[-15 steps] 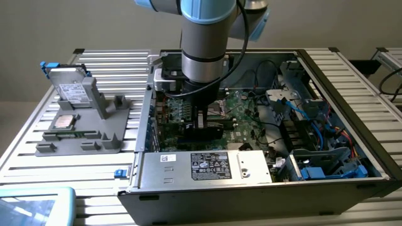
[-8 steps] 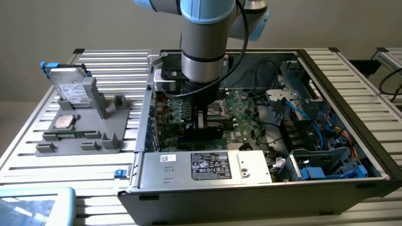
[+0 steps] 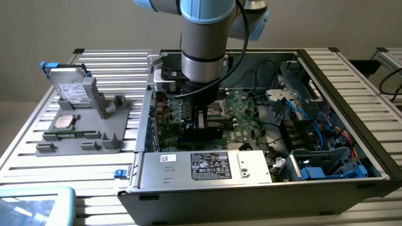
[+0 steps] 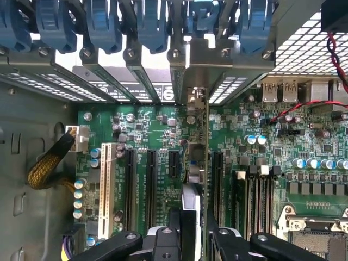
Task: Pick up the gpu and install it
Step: 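Insert the gpu into the slot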
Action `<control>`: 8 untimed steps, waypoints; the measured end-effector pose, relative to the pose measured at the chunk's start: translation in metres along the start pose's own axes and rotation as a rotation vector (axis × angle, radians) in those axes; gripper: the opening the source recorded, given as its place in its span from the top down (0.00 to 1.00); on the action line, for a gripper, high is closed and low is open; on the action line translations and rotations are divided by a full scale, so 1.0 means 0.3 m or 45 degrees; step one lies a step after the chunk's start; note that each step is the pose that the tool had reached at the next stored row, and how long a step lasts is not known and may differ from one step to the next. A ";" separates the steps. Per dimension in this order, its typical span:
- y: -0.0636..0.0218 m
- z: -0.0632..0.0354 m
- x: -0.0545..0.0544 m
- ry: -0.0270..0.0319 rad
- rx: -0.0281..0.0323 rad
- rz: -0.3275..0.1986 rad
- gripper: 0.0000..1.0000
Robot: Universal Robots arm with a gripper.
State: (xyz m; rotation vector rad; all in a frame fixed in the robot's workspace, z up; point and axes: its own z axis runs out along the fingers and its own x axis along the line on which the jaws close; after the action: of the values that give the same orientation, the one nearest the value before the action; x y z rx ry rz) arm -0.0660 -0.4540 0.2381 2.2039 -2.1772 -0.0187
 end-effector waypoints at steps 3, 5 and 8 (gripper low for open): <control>0.000 0.000 0.000 0.0001 0.0001 -0.003 0.73; 0.000 0.000 0.000 0.0001 0.0001 -0.003 0.73; 0.000 0.001 0.000 0.0002 0.0000 -0.003 0.73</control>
State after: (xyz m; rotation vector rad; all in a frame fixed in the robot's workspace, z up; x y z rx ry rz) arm -0.0660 -0.4540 0.2379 2.2062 -2.1747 -0.0186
